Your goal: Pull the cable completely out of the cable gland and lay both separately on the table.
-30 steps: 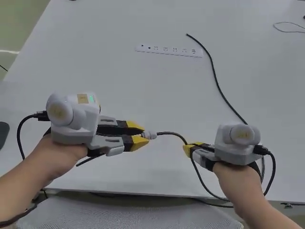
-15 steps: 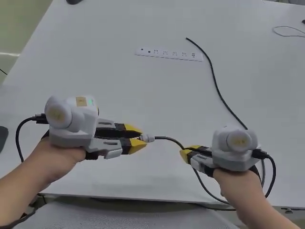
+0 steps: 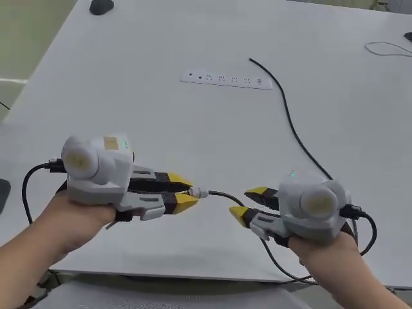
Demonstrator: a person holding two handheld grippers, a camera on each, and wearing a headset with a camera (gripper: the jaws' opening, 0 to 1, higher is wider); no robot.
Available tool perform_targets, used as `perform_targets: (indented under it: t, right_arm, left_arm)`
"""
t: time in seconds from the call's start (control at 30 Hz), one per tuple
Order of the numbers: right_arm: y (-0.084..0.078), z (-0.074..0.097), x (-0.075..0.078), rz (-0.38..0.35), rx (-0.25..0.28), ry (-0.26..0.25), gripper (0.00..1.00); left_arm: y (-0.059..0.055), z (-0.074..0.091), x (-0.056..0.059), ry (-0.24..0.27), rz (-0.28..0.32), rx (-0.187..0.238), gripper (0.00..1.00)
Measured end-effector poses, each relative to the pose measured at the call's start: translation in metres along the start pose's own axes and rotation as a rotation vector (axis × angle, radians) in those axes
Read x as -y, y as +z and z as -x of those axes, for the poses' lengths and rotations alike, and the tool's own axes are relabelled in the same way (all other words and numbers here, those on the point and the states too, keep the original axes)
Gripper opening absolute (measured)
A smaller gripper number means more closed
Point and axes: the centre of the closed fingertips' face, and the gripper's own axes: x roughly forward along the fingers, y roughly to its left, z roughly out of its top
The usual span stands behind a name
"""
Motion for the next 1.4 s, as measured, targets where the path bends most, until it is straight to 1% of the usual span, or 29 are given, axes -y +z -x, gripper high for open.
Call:
perform_targets:
  t: [0.03, 0.1, 0.17, 0.23, 0.3, 0.37, 0.63, 0.7, 0.77, 0.9, 0.93, 0.97, 1.0, 1.17, 1.23, 1.3, 1.4]
  right_arm:
    - [0.006, -0.002, -0.003, 0.046, 0.004, -0.002, 0.22]
    - [0.012, -0.005, -0.007, 0.104, -0.002, -0.008, 0.21]
    - [0.014, -0.008, -0.009, 0.136, -0.009, -0.008, 0.2]
    - [0.015, -0.012, -0.014, 0.192, -0.02, -0.003, 0.18]
    - [0.017, -0.014, -0.018, 0.227, -0.022, 0.001, 0.16]
    - [0.018, -0.015, -0.019, 0.254, -0.023, 0.0, 0.14]
    - [0.026, -0.017, -0.024, 0.286, -0.001, 0.013, 0.09]
    - [0.026, -0.019, -0.026, 0.285, 0.01, 0.025, 0.07]
    - [0.025, -0.019, -0.026, 0.284, 0.012, 0.026, 0.04]
    - [0.023, -0.02, -0.026, 0.287, 0.02, 0.025, 0.03]
    - [0.023, -0.02, -0.026, 0.276, 0.026, 0.019, 0.02]
    - [0.023, -0.019, -0.024, 0.251, 0.027, 0.005, 0.02]
    - [0.022, -0.019, -0.025, 0.217, 0.031, 0.008, 0.02]
    - [0.019, -0.019, -0.02, 0.166, 0.029, -0.007, 0.01]
    - [0.016, -0.018, -0.015, 0.137, 0.024, -0.019, 0.01]
    - [0.012, -0.017, -0.009, 0.089, 0.012, -0.037, 0.01]
    - [0.006, -0.015, -0.001, 0.018, 0.013, -0.046, 0.0]
  left_arm:
    - [0.0, 0.0, 0.0, 0.0, 0.0, 0.001, 0.15]
    - [0.0, -0.001, 0.001, -0.001, -0.001, 0.001, 0.15]
    - [0.0, -0.001, 0.001, -0.001, -0.003, 0.0, 0.15]
    - [0.0, -0.001, 0.002, -0.002, -0.003, 0.0, 0.15]
    - [-0.001, -0.001, 0.002, -0.003, -0.003, -0.002, 0.15]
    - [-0.001, -0.001, 0.003, -0.005, -0.001, -0.003, 0.15]
    - [-0.003, 0.0, 0.003, -0.011, 0.0, -0.005, 0.15]
    - [-0.003, -0.001, 0.003, -0.013, -0.001, -0.006, 0.15]
    - [-0.004, -0.001, 0.004, -0.014, -0.002, -0.007, 0.15]
    - [-0.005, -0.001, 0.004, -0.017, -0.004, -0.009, 0.15]
    - [-0.005, -0.001, 0.004, -0.018, -0.003, -0.007, 0.15]
    - [-0.004, -0.001, 0.005, -0.019, -0.002, -0.005, 0.15]
    - [-0.004, -0.002, 0.005, -0.019, -0.001, -0.001, 0.15]
    - [-0.002, -0.002, 0.003, -0.017, -0.004, 0.006, 0.15]
    - [-0.001, -0.002, 0.002, -0.017, -0.005, 0.01, 0.15]
    - [0.001, -0.003, 0.001, -0.016, -0.005, 0.014, 0.15]
    - [0.003, -0.003, 0.001, -0.014, -0.012, 0.018, 0.15]
